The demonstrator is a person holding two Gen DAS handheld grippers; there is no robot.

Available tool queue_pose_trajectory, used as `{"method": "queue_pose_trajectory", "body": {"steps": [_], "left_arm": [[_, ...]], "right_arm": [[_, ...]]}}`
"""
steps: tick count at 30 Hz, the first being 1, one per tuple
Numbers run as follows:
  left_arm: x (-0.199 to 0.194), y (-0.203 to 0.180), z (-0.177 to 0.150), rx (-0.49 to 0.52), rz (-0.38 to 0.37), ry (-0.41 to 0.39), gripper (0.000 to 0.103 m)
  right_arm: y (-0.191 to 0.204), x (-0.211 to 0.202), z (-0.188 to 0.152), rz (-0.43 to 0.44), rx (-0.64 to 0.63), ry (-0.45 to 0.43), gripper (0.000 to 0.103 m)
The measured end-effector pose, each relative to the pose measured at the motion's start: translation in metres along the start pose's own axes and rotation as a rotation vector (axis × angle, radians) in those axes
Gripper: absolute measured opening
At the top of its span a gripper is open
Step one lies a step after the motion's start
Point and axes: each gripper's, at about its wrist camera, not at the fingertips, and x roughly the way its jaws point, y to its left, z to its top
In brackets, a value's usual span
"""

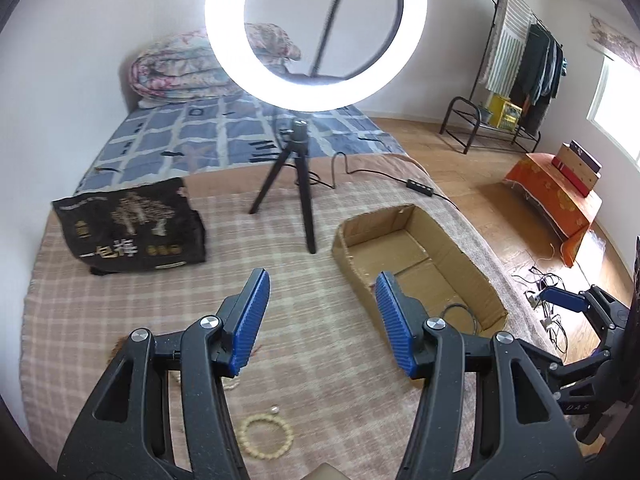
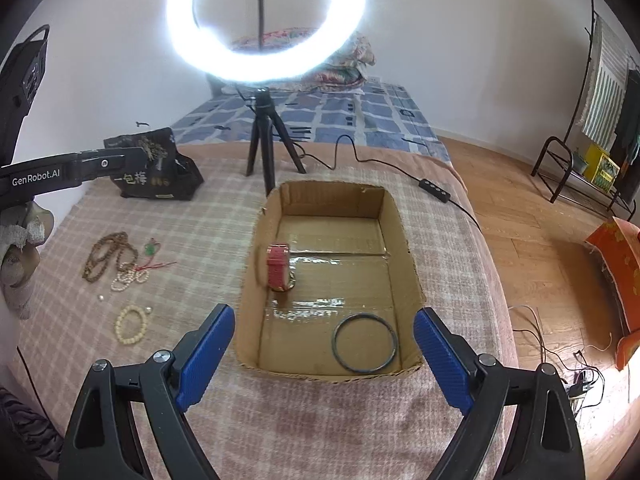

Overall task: Organize jewelry
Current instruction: 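Move the left tool to the brown bead necklace and the right tool to the yellow bracelet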

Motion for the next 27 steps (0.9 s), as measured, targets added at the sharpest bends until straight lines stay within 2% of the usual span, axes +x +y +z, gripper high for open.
{"method": "queue_pose_trajectory", "body": {"steps": [9, 19, 27], "left_arm": [[-0.072, 0.063, -0.016, -0.056, 0.091, -0.057, 0.057], [-0.148, 0.122, -0.038, -0.105, 0.145, -0.109, 0.057], [-0.177, 0.152, -0.053, -0.132, 0.187, -0.107, 0.057]], "right_arm": [[0.045, -0.037, 0.002, 0.034, -0.023, -0.031, 0.092], [0.093, -0.077, 0.01, 0.037, -0.074, -0.055, 0.09], [0.125, -0.088, 0.017, 0.066, -0.15, -0.052, 0.09]]}}
